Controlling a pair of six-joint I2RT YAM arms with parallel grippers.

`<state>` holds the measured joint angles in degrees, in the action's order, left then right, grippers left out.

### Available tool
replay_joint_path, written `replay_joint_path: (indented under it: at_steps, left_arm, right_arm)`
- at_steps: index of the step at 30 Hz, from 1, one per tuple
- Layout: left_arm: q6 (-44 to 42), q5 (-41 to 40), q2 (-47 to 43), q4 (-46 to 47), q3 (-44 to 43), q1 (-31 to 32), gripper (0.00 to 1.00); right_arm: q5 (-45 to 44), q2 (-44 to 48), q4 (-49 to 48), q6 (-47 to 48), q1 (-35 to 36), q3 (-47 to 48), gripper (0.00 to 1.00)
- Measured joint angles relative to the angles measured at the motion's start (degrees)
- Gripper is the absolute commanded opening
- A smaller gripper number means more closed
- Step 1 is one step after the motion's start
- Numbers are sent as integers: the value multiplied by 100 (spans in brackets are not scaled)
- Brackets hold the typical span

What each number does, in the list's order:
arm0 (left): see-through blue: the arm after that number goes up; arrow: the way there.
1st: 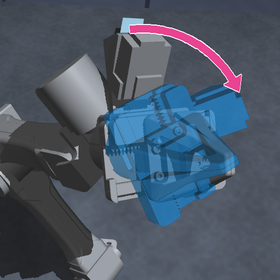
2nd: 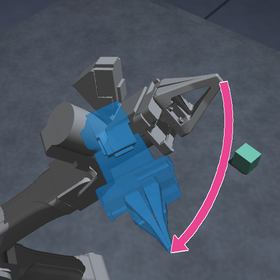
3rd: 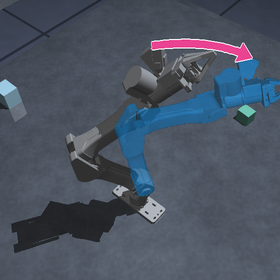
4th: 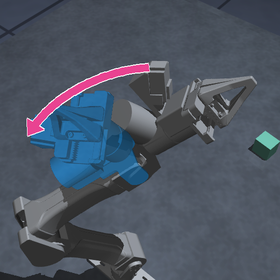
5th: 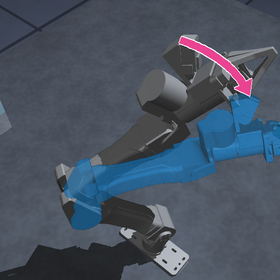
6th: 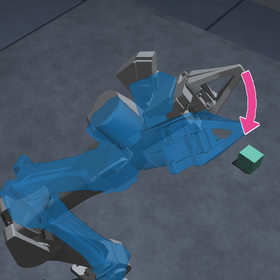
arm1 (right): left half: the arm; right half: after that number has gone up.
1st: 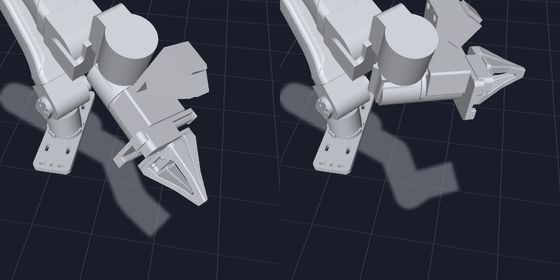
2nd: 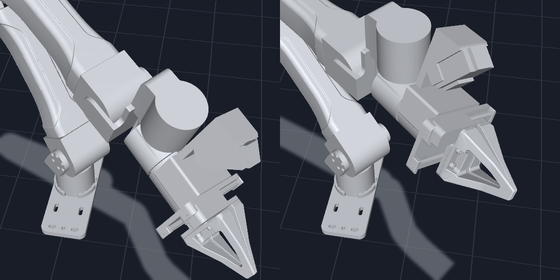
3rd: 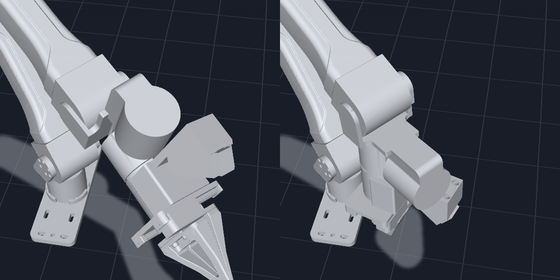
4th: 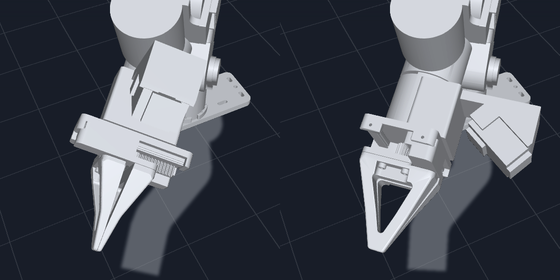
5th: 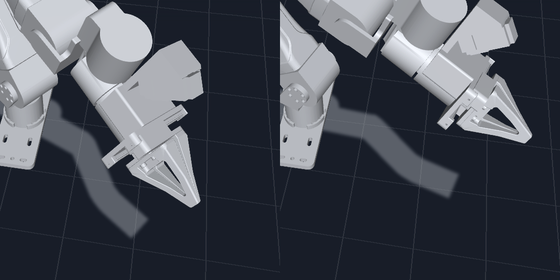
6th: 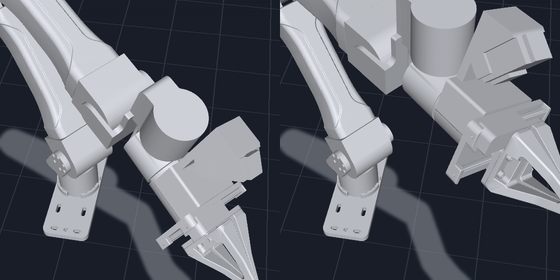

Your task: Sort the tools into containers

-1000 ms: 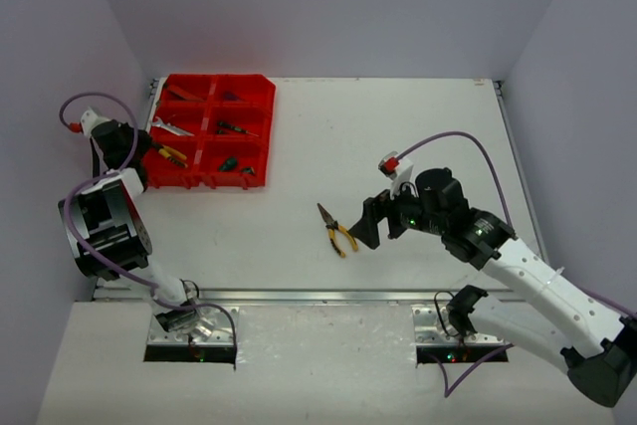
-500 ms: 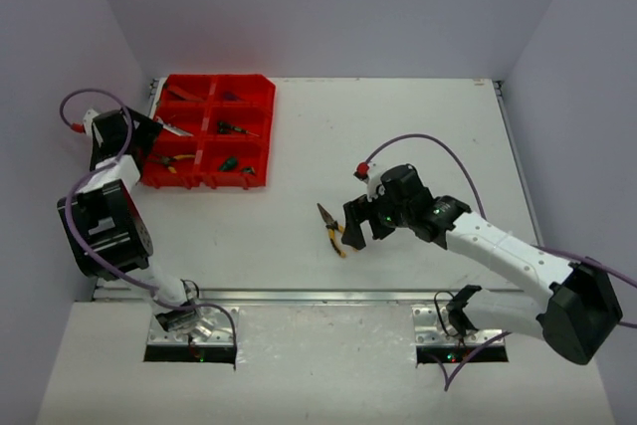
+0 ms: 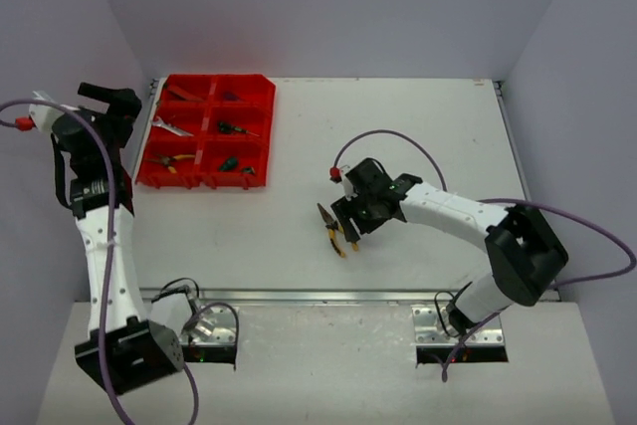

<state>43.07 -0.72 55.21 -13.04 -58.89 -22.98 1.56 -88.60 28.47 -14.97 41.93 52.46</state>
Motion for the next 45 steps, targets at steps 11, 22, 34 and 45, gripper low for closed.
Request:
replay_joint_path:
  at_steps: [11,22,34,45]
  left_arm:
    - [-396,1577,-1377,-54,2276,1355,100]
    - [-481,3226,-1821,477,2960,1359,100]
    - [482,3715,-1692,2288,4106,2327,93]
    - [738,2564,-215,3719,4018,4526,59]
  right_arm:
    - [-590,-1549,117,35,399,652,28]
    - [-723,-1412,-345,-262,490,488,0]
    - [-511,481,-813,-440,600,-26,0]
    - [96,925,-847,-563,945,180,0]
